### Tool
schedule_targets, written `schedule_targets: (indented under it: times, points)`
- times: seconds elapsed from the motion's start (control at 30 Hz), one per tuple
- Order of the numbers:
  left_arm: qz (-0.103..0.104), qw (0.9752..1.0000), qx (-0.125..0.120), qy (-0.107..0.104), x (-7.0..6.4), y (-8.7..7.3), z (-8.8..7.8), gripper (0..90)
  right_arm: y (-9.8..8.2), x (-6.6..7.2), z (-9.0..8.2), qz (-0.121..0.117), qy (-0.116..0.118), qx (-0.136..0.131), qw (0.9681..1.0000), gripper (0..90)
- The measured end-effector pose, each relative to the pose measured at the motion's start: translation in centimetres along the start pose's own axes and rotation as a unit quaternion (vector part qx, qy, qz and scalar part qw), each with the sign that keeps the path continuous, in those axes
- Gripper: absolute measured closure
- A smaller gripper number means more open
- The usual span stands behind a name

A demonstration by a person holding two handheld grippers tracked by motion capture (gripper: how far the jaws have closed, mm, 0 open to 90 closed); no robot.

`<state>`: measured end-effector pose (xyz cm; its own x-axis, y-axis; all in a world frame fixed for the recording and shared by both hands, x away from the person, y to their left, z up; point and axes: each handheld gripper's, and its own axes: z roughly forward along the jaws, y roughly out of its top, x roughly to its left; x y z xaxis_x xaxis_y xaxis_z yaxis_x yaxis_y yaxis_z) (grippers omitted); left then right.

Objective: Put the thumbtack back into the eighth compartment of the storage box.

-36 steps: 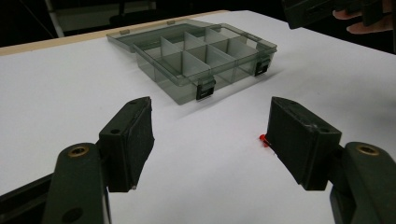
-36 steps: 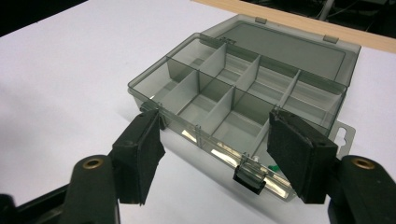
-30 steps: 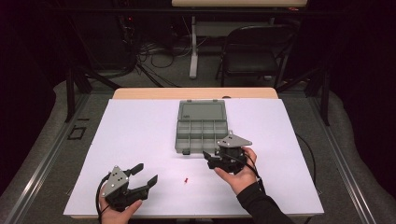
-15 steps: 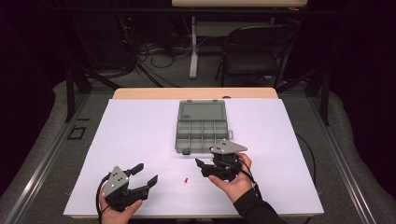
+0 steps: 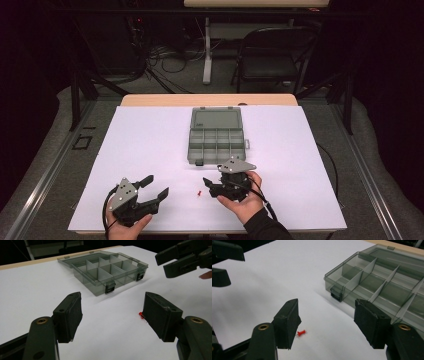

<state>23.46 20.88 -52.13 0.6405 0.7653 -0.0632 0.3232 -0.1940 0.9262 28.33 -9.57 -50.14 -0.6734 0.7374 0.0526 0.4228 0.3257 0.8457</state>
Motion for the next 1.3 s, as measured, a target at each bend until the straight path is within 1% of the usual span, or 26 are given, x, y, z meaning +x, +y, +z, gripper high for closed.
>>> schedule_targets:
  times: [0.23,0.43,0.73,0.97,1.1,1.3]
  points:
    - [0.001,1.0,0.001,0.0,0.0,0.0,0.0,31.5,-0.9,0.5,0.9,-0.002,0.008,0.01,0.9999,38.0]
    - [0.0,1.0,0.001,0.0,0.0,0.0,0.0,31.5,-1.5,0.8,1.8,-0.011,0.017,0.023,0.9995,42.9]
    - [0.0,1.0,0.0,0.0,0.0,0.0,0.0,31.5,-2.0,1.4,3.0,-0.017,0.032,0.035,0.9987,46.8]
    - [0.0,1.0,0.001,0.0,0.0,0.0,0.0,31.5,-2.3,1.6,4.0,-0.016,0.04,0.046,0.998,50.8]
    - [0.0,1.0,0.0,-0.001,0.1,0.0,0.0,31.5,-2.6,1.7,4.6,-0.022,0.045,0.058,0.9971,52.3]
    - [0.0,1.0,0.001,-0.001,0.0,0.0,0.0,31.5,-2.9,2.0,5.2,-0.027,0.05,0.065,0.9962,53.8]
